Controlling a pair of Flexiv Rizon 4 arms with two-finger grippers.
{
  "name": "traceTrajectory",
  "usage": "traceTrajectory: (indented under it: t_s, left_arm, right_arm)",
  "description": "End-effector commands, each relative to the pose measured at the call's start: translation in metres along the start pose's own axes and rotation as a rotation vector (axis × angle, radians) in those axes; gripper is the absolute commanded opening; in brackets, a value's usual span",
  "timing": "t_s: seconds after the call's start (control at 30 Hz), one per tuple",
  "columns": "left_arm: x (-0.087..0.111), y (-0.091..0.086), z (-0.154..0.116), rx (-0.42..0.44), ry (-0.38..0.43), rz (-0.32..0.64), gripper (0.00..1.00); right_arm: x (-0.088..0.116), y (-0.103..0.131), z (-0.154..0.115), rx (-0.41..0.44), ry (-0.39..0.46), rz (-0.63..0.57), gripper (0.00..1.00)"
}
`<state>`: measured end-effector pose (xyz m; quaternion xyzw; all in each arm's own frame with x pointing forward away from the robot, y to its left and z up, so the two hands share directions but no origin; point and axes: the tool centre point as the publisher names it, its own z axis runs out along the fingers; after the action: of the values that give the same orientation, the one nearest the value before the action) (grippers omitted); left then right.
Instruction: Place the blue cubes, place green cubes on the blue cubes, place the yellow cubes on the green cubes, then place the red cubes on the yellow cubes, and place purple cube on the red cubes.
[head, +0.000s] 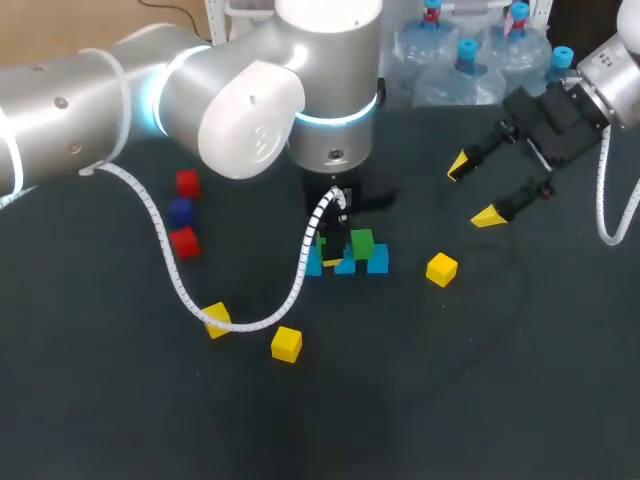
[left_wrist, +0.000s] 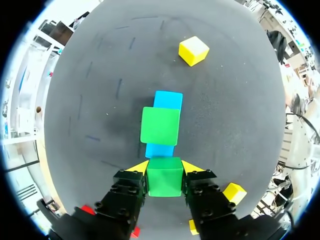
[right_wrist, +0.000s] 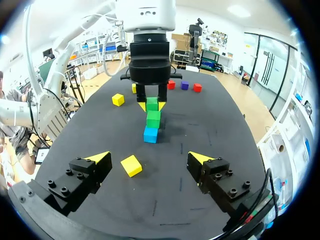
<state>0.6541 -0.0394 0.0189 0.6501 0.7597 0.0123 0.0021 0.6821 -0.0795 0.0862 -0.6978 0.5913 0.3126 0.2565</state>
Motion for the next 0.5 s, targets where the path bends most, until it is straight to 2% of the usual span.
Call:
traceTrajectory:
  t_s: [0.03,0.5]
  left_arm:
    - [-0.0004,0.0036,0.0013,0.006,0.002,0.002,0.04]
    - [-0.0012,0.0077,0.0028,0.006,-0.002,0.007,0.03]
  right_arm:
    - [0.0002,0.0000,0.0004,0.000,-0.001,-0.001,1.00]
    - [0.0002,0.0000,0.0004,0.000,-0.001,-0.001,1.00]
